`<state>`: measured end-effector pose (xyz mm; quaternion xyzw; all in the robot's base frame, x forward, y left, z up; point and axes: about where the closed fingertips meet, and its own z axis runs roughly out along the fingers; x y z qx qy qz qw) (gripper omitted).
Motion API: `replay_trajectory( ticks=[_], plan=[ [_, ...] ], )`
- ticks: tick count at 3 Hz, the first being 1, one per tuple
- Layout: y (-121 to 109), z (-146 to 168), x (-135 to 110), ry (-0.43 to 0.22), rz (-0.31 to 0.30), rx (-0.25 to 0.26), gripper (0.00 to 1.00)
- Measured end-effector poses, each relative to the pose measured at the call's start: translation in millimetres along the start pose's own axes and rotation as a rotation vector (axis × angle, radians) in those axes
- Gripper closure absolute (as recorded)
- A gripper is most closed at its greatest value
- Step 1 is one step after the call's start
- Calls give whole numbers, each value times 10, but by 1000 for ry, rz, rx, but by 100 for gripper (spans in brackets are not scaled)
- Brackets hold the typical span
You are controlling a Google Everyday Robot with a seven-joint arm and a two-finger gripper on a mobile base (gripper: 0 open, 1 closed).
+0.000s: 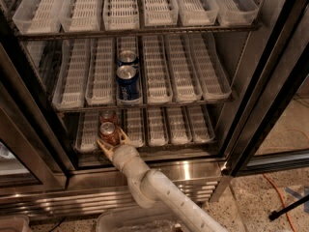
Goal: Pick coke can from bottom shelf of fridge
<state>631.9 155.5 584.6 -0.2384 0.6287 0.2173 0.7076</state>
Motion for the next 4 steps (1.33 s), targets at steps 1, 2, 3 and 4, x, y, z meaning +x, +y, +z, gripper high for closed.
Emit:
replay_trajectory(
  ticks=[1, 2, 3, 4],
  plan=[
    [0, 0, 0, 0, 0, 0, 77],
    [0, 0, 0, 0, 0, 0, 98],
    [30, -8, -49, 14, 6, -9, 100],
    [52, -60, -251, 23, 14, -34, 100]
  ],
)
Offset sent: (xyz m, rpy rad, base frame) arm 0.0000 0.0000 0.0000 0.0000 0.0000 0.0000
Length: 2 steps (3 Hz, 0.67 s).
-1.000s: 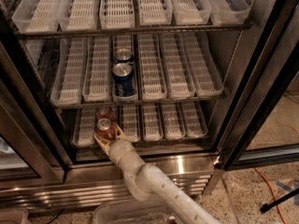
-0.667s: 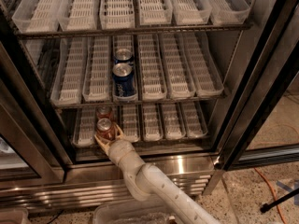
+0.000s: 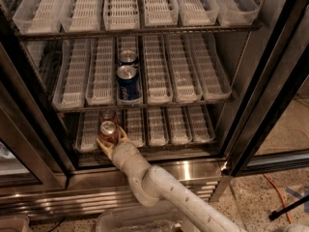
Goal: Pick coke can from bottom shelf of fridge
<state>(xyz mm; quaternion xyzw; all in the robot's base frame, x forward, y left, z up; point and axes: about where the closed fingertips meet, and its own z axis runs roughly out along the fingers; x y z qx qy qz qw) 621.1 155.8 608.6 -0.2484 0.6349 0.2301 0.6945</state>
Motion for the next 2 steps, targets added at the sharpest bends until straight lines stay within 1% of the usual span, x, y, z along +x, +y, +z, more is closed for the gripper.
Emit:
replay_trajectory(
  ticks=[1, 2],
  plan=[
    [-8, -37, -272, 2, -7, -44, 100],
    [12, -65, -488, 14, -18, -101, 100]
  ],
)
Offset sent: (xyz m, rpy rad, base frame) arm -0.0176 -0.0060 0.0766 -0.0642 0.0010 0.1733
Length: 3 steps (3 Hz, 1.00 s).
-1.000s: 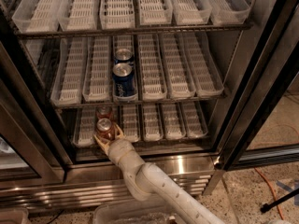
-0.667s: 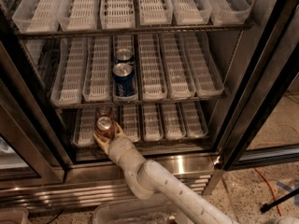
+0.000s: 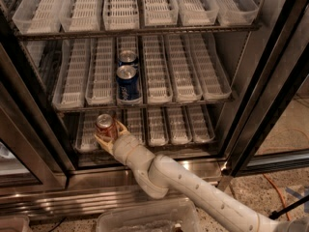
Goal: Pick coke can from bottom shelf of fridge
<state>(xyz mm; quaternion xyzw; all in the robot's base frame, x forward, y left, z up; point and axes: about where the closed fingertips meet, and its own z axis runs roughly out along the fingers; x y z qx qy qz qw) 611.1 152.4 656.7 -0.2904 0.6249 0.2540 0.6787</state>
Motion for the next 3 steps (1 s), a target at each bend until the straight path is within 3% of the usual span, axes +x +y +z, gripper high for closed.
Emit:
replay_trajectory(
  ticks=[1, 3],
  plan=[
    [39, -46, -113, 11, 12, -79, 100],
    [239, -242, 42, 20, 92, -284, 100]
  ],
)
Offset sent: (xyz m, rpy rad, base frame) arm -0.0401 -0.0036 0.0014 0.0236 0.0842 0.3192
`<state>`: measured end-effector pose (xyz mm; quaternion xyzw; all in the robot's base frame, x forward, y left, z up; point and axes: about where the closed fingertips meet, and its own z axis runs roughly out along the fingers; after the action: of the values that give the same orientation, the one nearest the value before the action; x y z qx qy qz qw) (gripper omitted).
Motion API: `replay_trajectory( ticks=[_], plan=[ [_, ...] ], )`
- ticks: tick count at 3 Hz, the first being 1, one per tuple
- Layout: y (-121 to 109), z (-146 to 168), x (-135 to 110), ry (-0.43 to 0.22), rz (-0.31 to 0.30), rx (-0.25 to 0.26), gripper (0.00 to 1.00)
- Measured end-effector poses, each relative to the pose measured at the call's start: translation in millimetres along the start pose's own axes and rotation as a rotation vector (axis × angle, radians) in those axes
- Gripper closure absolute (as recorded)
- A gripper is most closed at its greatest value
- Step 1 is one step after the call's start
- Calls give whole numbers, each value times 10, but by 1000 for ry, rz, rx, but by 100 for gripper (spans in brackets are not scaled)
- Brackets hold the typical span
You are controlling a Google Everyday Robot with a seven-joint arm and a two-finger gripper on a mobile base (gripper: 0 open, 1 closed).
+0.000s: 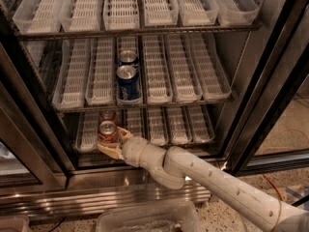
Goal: Pick coke can from bottom shelf of fridge
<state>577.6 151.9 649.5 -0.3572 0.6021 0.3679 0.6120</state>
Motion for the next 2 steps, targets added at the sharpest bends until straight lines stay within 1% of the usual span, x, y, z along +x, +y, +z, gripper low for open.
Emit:
replay_trajectory(
  ticks=[1, 2],
  plan=[
    [148, -63, 152, 21, 46, -120, 100],
    [262, -155, 243, 50, 77, -223, 100]
  ],
)
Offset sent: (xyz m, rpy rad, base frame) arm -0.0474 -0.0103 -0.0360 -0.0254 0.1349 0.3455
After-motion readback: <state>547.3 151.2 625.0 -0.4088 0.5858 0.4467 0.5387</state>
